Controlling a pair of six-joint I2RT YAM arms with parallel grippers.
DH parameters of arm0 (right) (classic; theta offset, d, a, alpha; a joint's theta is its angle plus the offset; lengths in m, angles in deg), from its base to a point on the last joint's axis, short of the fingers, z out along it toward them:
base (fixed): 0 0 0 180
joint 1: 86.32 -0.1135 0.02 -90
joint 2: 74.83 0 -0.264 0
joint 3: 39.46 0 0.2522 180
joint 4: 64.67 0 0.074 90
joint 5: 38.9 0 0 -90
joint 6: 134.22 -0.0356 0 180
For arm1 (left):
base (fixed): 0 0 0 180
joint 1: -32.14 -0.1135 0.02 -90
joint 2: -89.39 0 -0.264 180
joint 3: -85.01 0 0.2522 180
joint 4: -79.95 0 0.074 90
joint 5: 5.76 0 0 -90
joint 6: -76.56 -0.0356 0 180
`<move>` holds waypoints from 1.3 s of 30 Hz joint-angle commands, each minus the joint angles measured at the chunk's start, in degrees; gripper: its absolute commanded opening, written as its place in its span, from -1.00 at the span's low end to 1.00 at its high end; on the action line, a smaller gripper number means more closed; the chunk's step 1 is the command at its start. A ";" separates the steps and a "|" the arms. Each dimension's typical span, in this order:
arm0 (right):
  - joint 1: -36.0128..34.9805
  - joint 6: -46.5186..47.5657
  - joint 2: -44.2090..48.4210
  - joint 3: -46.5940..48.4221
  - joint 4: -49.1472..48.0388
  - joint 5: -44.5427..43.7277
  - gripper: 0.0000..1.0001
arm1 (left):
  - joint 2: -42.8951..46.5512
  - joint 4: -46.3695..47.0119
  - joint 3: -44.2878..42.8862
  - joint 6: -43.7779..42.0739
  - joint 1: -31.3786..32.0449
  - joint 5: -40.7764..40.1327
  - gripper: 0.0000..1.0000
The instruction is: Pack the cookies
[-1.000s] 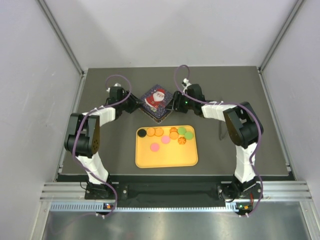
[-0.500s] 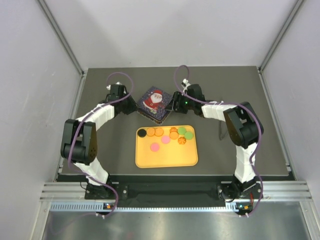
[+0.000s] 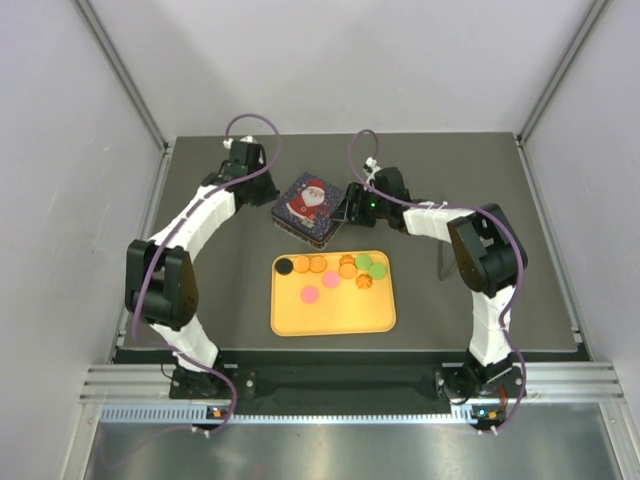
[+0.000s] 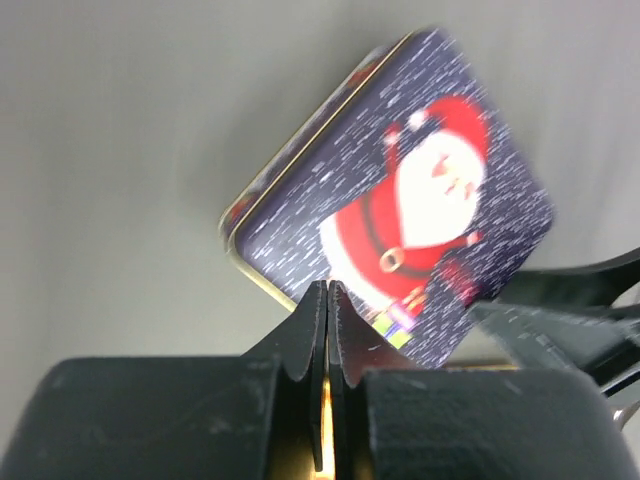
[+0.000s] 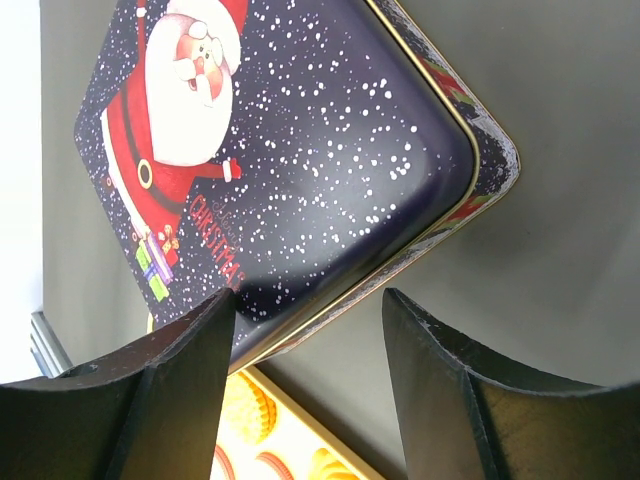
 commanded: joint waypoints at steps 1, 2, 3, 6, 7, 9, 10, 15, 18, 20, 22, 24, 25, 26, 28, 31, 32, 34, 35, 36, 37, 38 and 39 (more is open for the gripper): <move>0.82 3.56 -0.47 -0.01 6.93 -4.29 0.18 | -3.76 -1.79 -4.36 -2.55 1.01 -4.99 -1.00; 0.82 3.56 -0.56 -0.01 6.93 -4.29 0.18 | -4.65 -3.18 -4.90 -2.47 1.10 -5.60 -1.00; 0.82 3.65 -0.56 0.08 6.93 -4.29 0.18 | -5.44 -3.63 -5.25 -2.38 1.27 -6.65 -1.00; 0.82 3.82 -0.73 0.08 7.02 -4.20 0.18 | -7.38 -2.94 -3.07 -2.29 1.62 -9.04 -1.00; 0.90 3.74 -0.64 0.08 7.02 -4.20 0.18 | -7.90 -2.33 -0.80 -2.12 1.62 -9.30 -1.00; 0.82 3.82 -0.82 0.08 7.02 -4.02 0.18 | -8.26 0.04 1.76 -1.68 1.62 -9.13 -1.00; 0.90 3.82 -0.73 -0.01 7.02 -4.02 0.18 | -8.61 0.66 3.51 -1.50 1.62 -8.43 -1.00; 0.82 4.00 -0.29 -0.18 7.11 -4.20 0.18 | -9.14 0.84 3.80 -1.23 1.71 -7.98 -1.00; 0.82 3.91 -0.20 0.16 7.28 -4.11 0.18 | -8.79 -0.29 1.96 -1.59 1.71 -7.90 -1.00; 0.90 3.91 -0.20 0.43 7.37 -4.11 0.18 | -8.79 -1.70 0.20 -1.76 1.71 -7.98 -1.00; 0.90 3.91 -0.12 0.61 7.55 -4.02 0.18 | -8.35 -2.06 -0.86 -1.94 1.71 -7.81 -1.00; 0.90 4.00 0.23 0.87 7.55 -3.94 0.19 | -7.56 -2.67 -1.91 -2.46 1.71 -7.81 -1.00; 0.99 4.09 0.58 1.04 7.72 -4.02 0.20 | -7.21 -2.58 -2.18 -2.73 1.71 -7.72 -1.00; 1.25 4.26 0.85 1.48 7.90 -4.02 0.20 | -6.86 -2.50 -2.62 -3.25 1.71 -7.63 -1.00; 1.60 4.26 1.55 2.10 8.08 -4.02 0.21 | -6.16 -3.02 -4.55 -3.69 1.71 -7.46 -1.00; 2.74 4.09 2.34 3.07 8.08 -3.76 0.23 | -5.98 -4.69 -8.23 -4.40 1.71 -6.32 -1.00; 3.27 4.00 3.04 3.42 9.55 -3.32 0.24 | -5.98 -5.21 -9.11 -4.57 1.71 -5.97 -1.00; 3.98 4.00 5.06 3.16 10.01 -3.14 0.25 | -4.84 -6.01 -10.44 -4.75 1.80 -4.30 -1.00; 4.50 4.09 5.77 2.72 9.92 -3.14 0.27 | -4.23 -6.01 -10.53 -4.75 1.89 -4.03 -1.00; 4.68 4.17 6.64 2.37 10.01 -3.23 0.28 | -2.83 -6.27 -10.53 -4.84 2.24 -3.68 -0.95; 4.86 4.26 8.74 2.10 10.01 -3.14 0.29 | -1.86 -6.19 -10.36 -4.84 2.50 -3.42 -0.90; 4.86 4.44 9.98 0.97 9.92 -3.67 0.31 | -0.89 -6.10 -9.92 -5.10 2.85 -2.89 -0.85; 4.86 4.52 11.21 0.35 10.01 -3.93 0.34 | 0.08 -6.36 -8.96 -5.28 3.29 -2.54 -0.79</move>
